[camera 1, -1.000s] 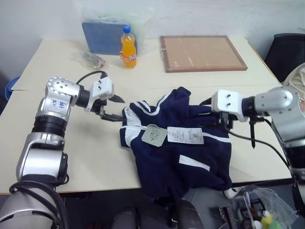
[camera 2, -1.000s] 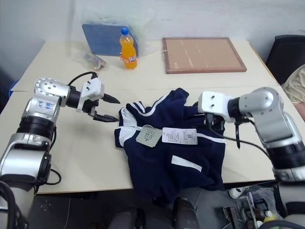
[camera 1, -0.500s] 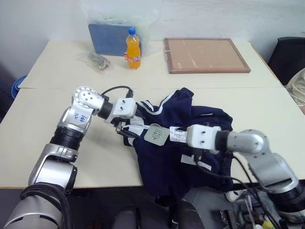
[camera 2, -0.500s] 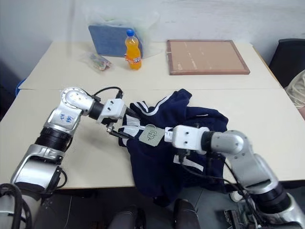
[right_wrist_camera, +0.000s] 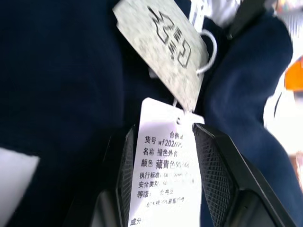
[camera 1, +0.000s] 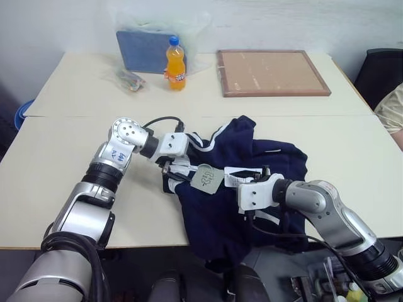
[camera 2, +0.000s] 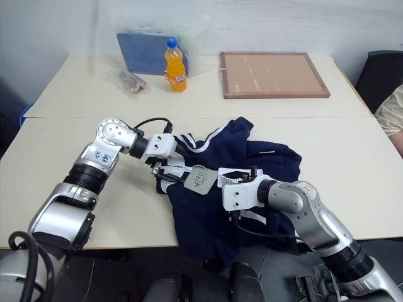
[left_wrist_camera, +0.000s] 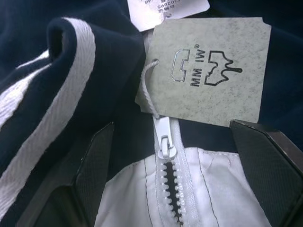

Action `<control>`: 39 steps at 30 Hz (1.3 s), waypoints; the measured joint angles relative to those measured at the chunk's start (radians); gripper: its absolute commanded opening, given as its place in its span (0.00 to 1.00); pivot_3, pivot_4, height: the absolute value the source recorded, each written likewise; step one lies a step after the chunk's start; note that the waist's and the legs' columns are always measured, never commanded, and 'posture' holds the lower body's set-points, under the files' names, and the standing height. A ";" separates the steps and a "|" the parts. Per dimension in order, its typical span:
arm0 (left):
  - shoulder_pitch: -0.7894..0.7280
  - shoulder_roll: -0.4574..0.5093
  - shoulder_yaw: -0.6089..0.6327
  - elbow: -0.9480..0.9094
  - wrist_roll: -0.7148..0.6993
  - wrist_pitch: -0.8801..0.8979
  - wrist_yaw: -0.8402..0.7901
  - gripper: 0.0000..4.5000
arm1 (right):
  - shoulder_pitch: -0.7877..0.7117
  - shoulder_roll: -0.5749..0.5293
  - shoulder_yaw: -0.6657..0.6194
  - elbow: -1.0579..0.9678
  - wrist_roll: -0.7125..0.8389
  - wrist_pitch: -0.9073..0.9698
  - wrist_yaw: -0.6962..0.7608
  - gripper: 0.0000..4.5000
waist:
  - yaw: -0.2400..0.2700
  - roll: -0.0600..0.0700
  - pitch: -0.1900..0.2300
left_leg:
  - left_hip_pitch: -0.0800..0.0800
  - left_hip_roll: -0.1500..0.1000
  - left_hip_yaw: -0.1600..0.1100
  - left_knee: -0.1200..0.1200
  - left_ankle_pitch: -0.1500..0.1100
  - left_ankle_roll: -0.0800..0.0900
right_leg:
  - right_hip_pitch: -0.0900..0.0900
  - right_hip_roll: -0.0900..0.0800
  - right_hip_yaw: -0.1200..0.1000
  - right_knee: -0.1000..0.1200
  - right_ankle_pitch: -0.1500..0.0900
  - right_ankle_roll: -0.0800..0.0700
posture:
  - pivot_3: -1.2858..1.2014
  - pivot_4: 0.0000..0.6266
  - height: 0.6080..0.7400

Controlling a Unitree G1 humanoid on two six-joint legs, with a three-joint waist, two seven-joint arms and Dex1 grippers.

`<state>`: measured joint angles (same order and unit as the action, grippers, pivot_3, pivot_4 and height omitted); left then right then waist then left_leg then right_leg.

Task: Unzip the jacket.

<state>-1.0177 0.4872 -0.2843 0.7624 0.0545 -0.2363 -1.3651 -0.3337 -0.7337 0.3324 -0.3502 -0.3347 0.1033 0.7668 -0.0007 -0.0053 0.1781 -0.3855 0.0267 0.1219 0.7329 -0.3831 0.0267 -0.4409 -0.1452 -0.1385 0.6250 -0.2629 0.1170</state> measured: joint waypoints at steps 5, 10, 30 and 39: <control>0.000 -0.008 0.000 0.006 0.010 -0.021 0.015 0.92 | 0.015 0.047 -0.028 0.019 -0.020 0.035 -0.059 0.44 | -0.001 0.000 0.000 | 0.000 0.000 0.000 0.000 0.000 0.000 | 0.000 0.000 0.000 0.000 0.000 0.000 | 0.52 0.24 1.00; 0.000 -0.017 0.000 0.005 0.010 -0.027 0.017 0.92 | 0.015 0.098 -0.079 0.018 -0.006 0.072 -0.094 0.30 | -0.001 0.000 0.000 | 0.000 0.000 0.000 0.000 0.000 0.000 | 0.000 0.000 0.000 0.000 0.000 0.000 | 0.52 0.24 1.00; -0.068 -0.079 -0.012 0.192 0.073 -0.138 0.088 0.92 | 0.098 0.126 -0.112 -0.036 0.055 0.160 -0.071 0.26 | 0.000 0.000 0.000 | 0.000 0.000 0.000 0.000 0.000 0.000 | 0.000 0.000 0.000 0.000 0.000 0.000 | 0.52 0.24 1.00; -0.087 -0.085 -0.011 0.233 0.075 -0.160 0.088 0.92 | 0.061 0.137 -0.112 -0.058 0.089 0.242 -0.059 0.46 | -0.001 0.000 0.000 | 0.000 0.000 0.000 0.000 0.000 0.000 | 0.000 0.000 0.000 0.000 0.000 0.000 | 0.52 0.24 1.00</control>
<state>-1.1042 0.4022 -0.2950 0.9951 0.1293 -0.3965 -1.2770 -0.2725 -0.5963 0.2208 -0.4078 -0.2454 0.3452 0.7080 -0.0013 -0.0053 0.1780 -0.3853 0.0265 0.1215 0.7324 -0.3830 0.0269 -0.4407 -0.1452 -0.1387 0.6247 -0.2629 0.1170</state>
